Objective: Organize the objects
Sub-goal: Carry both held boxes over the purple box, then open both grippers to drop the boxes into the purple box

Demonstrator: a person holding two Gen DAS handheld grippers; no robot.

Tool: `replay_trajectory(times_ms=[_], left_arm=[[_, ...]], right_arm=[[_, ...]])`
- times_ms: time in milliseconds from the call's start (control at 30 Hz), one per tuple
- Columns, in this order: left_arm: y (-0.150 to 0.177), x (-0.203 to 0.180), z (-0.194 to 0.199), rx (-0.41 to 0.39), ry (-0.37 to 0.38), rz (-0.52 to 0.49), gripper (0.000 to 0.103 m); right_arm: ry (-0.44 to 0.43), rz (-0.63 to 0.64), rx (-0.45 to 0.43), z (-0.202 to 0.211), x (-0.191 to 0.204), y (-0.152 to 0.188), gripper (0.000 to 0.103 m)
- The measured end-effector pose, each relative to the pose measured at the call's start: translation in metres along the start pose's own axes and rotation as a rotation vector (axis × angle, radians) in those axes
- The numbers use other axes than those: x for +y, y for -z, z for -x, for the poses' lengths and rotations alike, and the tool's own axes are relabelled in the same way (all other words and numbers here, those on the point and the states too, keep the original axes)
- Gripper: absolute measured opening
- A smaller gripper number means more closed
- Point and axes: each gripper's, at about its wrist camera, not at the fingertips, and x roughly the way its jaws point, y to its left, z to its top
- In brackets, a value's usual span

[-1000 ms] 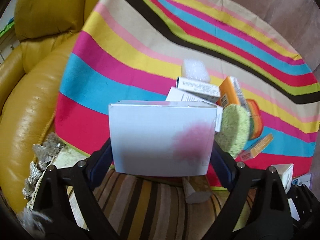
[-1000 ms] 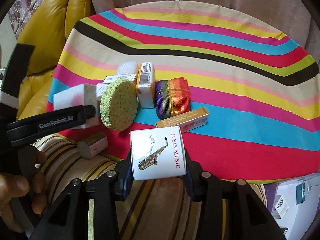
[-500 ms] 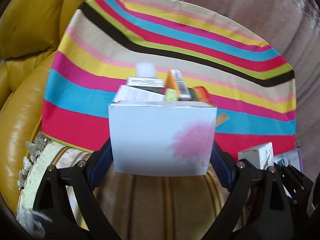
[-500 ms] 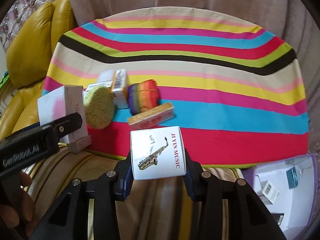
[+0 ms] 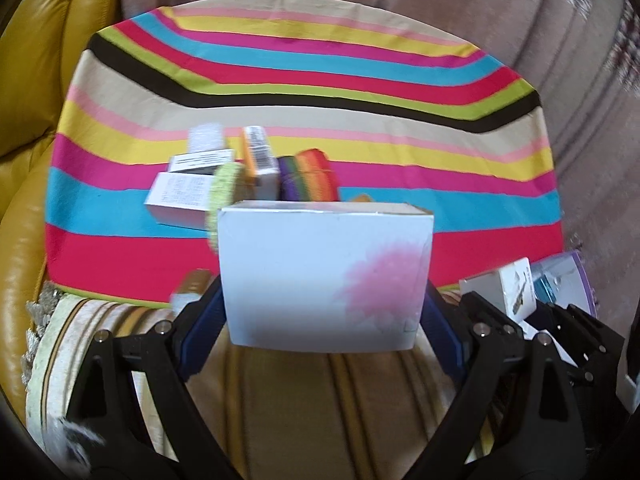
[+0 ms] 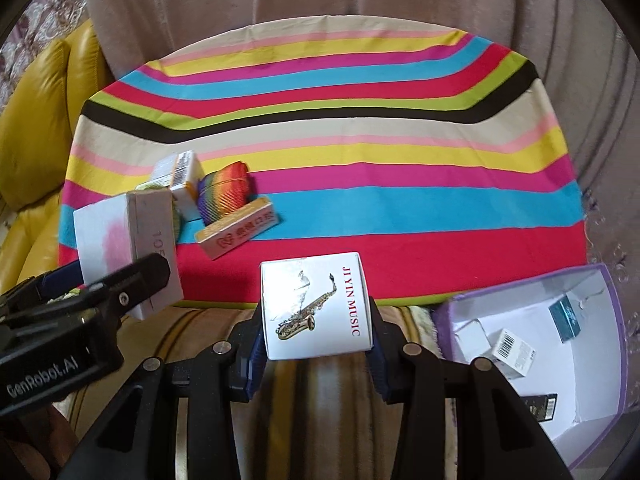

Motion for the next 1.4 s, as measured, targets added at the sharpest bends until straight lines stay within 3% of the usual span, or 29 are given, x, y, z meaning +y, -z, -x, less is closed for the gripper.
replay_trajectory(times_ms=[733,1233,1400], left_arm=[[0.01,-0.107,-0.017,0.03,0.132,-0.245,0.091],[0.029,-0.167,-0.021,0.085,0.252,-0.415,0.091],[0.032,-0.177,-0.022,0.119,0.332,-0.427,0.093]], right_arm=[[0.118,-0.256,0.013,0.023,-0.101,0.038,0.044],[0.285,-0.416,0.051,0.031,-0.178,0.072,0.045],[0.322,-0.472,0.063,0.035,-0.192,0.083,0.045]])
